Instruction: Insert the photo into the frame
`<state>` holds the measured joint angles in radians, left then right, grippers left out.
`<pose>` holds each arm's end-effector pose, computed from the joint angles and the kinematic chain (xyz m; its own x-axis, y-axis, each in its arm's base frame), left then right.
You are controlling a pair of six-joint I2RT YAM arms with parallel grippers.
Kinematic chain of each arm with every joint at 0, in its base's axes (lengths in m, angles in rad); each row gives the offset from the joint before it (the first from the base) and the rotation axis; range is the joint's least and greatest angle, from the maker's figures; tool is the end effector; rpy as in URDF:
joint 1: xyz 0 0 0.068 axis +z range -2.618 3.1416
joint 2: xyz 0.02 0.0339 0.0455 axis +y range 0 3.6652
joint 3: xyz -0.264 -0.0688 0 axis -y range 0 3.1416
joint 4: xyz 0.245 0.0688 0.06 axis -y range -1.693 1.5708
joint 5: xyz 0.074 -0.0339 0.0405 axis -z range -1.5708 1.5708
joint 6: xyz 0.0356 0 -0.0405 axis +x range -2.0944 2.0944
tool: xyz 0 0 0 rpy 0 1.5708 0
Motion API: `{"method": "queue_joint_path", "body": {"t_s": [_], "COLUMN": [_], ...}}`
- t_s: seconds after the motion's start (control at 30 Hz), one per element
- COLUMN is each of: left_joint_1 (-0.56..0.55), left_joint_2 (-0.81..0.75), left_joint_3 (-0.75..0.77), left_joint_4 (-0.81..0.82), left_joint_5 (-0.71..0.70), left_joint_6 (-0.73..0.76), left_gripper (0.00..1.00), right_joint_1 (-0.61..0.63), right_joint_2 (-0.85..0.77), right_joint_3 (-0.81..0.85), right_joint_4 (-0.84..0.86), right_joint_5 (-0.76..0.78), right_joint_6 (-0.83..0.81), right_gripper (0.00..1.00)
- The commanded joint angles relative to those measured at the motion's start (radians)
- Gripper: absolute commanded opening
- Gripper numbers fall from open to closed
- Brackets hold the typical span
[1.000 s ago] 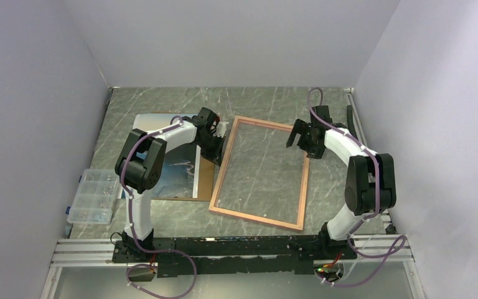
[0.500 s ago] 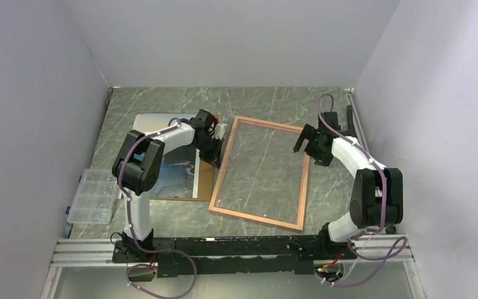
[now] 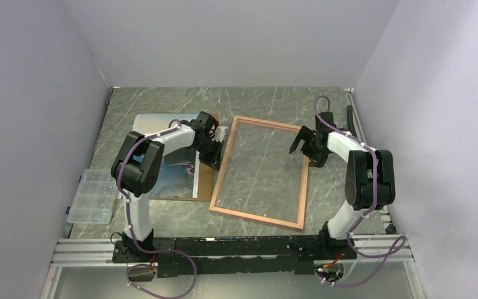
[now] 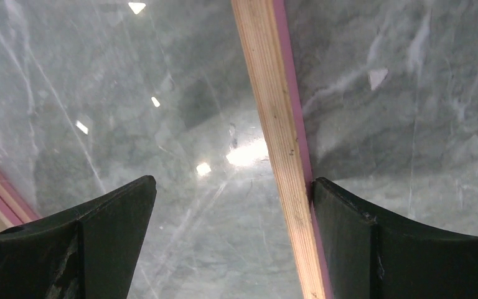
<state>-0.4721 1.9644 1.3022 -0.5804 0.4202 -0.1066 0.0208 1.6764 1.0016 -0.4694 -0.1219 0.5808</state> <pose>0.3369 -0.1883 0.1532 -0.8949 0.3479 -0.2794 0.4396 0.7949 -0.4183 0.3217 0.0110 0.1703 -0.7999 0.5281 -0.2852 0.4401 0.8392 0.3196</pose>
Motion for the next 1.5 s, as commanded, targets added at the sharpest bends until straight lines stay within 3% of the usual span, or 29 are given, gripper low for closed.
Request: {"method": "queue_joint_path", "body": {"t_s": [0.0,0.37,0.6,0.67,0.73,0.87,1.0,1.2,1.47], "left_joint_1": [-0.028,-0.041,0.019,0.084,0.183,0.373,0.583,0.839,0.888], "left_joint_2": [0.044,0.131,0.053,-0.001,-0.053,-0.141,-0.123,-0.043,-0.017], "left_joint_3": [0.064,0.201,0.272,0.296,0.333,0.348,0.382,0.379,0.207], "left_joint_4": [0.036,0.04,-0.105,-0.194,-0.277,-0.35,-0.405,-0.349,-0.143], "left_joint_5": [-0.008,-0.047,-0.033,0.002,0.021,-0.062,-0.153,-0.25,-0.417], "left_joint_6": [-0.004,-0.014,0.019,0.038,0.072,0.192,0.288,0.37,0.412], "left_gripper": [0.03,0.03,0.04,0.14,0.32,0.64,0.78,0.72,0.57], "right_joint_1": [-0.017,-0.052,-0.042,0.008,0.105,0.335,0.543,0.734,0.819], "right_joint_2": [0.036,0.122,-0.008,-0.056,-0.077,-0.059,0.058,0.281,0.437], "right_joint_3": [0.091,0.255,0.243,0.24,0.257,0.33,0.448,0.672,0.724], "right_joint_4": [0.07,0.015,-0.006,0.002,-0.004,-0.011,-0.002,-0.028,0.006], "right_joint_5": [-0.082,-0.067,0.087,0.103,0.117,0.165,0.167,0.114,0.017], "right_joint_6": [0.047,0.062,0.094,0.104,0.121,0.168,0.219,0.254,0.3], "right_gripper": [1.0,1.0,1.0,1.0,1.0,1.0,1.0,1.0,0.99]}}
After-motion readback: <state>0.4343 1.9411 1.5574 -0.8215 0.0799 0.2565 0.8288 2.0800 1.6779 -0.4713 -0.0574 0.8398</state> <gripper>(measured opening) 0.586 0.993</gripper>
